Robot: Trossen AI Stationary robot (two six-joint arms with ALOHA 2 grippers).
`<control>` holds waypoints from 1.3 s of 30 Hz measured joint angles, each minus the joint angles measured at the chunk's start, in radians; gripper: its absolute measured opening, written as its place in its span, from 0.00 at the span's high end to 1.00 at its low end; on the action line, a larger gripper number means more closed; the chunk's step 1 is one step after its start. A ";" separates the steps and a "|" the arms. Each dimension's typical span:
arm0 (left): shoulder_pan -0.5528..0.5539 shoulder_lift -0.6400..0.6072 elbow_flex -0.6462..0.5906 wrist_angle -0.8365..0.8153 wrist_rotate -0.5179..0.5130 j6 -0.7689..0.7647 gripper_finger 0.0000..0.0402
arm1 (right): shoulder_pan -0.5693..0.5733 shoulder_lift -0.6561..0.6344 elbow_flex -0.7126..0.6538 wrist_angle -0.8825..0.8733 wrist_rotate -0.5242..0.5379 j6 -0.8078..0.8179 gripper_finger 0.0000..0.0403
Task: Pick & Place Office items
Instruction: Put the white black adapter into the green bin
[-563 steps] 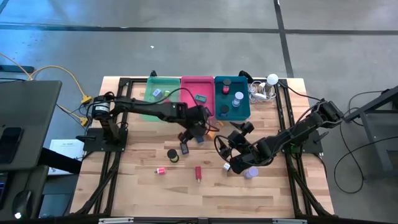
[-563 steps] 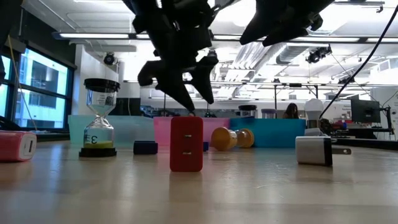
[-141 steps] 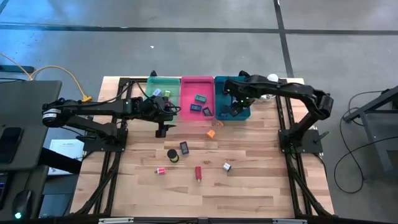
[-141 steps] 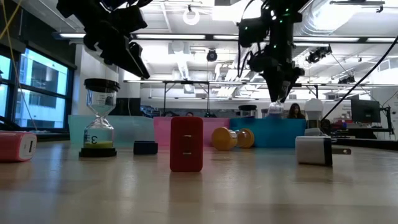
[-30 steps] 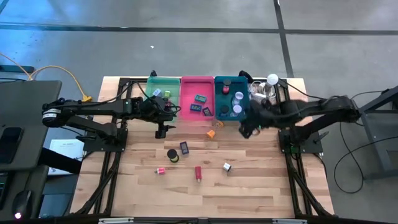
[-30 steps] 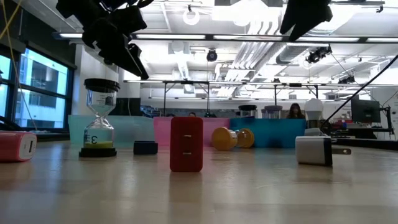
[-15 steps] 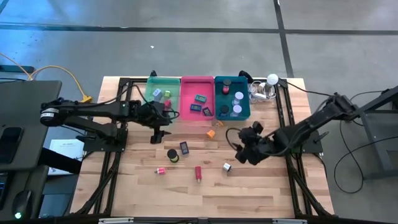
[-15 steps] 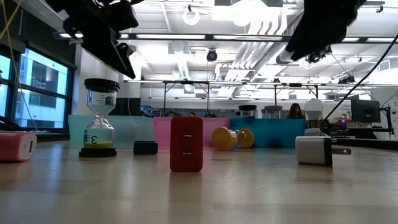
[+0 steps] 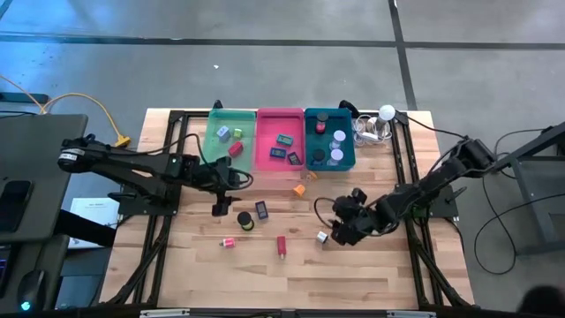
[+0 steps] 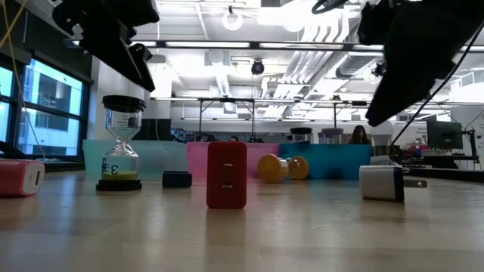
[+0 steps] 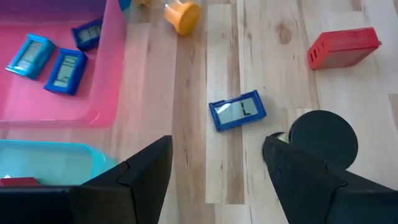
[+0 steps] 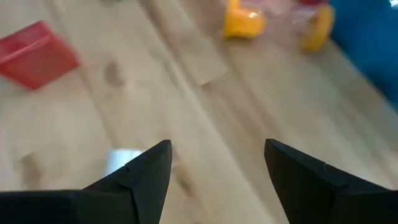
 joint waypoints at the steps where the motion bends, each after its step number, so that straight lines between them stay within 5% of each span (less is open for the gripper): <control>1: -0.005 0.000 0.000 0.001 -0.009 0.000 0.39 | 0.010 0.012 0.000 0.016 -0.001 0.001 0.39; 15: -0.006 0.000 0.000 0.041 -0.010 -0.003 0.39 | 0.119 0.194 0.000 0.225 -0.002 -0.004 0.39; 39: -0.006 0.000 0.000 0.042 0.000 0.006 0.39 | 0.107 0.246 0.000 0.310 -0.064 -0.020 0.39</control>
